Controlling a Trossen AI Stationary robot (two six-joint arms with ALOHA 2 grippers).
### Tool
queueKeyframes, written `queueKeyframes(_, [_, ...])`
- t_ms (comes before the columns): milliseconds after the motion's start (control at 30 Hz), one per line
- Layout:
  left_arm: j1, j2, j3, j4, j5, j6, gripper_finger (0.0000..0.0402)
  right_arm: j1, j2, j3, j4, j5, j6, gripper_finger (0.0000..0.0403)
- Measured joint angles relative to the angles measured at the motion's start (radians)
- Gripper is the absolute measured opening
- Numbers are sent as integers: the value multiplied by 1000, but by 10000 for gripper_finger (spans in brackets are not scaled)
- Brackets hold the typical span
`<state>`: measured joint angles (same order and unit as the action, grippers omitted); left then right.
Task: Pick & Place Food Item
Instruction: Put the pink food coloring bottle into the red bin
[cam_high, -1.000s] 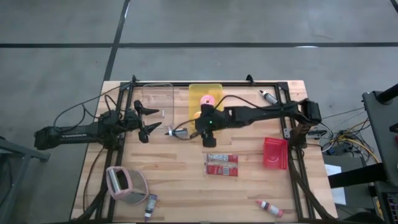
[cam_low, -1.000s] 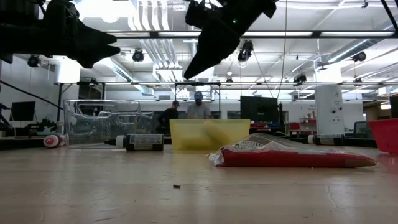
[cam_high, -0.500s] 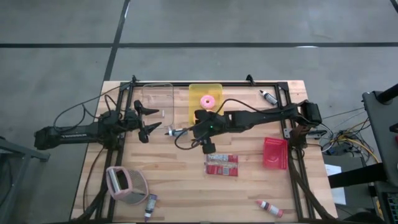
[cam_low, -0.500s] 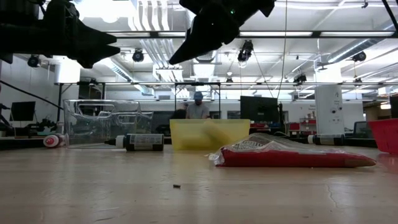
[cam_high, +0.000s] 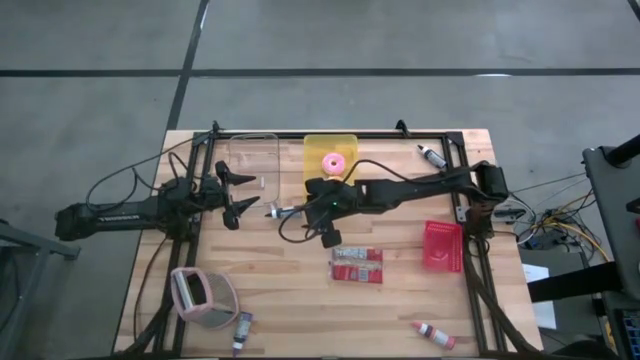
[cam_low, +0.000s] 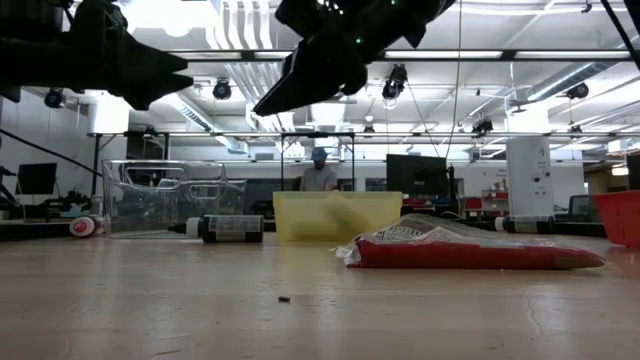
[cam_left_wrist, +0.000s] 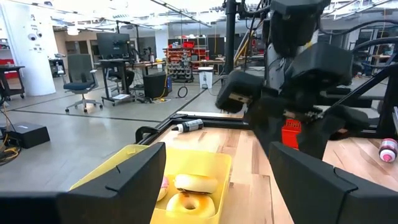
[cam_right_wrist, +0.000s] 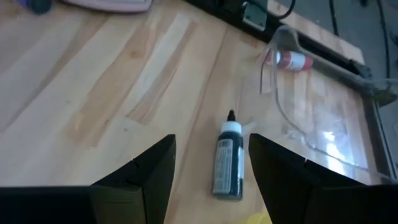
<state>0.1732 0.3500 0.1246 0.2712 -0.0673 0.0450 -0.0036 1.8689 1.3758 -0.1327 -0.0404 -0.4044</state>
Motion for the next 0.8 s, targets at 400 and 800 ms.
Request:
queueKeyframes(400, [0,2,0,-3,-1,0,290,-27,-11,0,-149,-38,86,201])
queueKeyframes(800, [0,7,0,-5,-2,0,291,19,-134,-1,-614,-42,425,201])
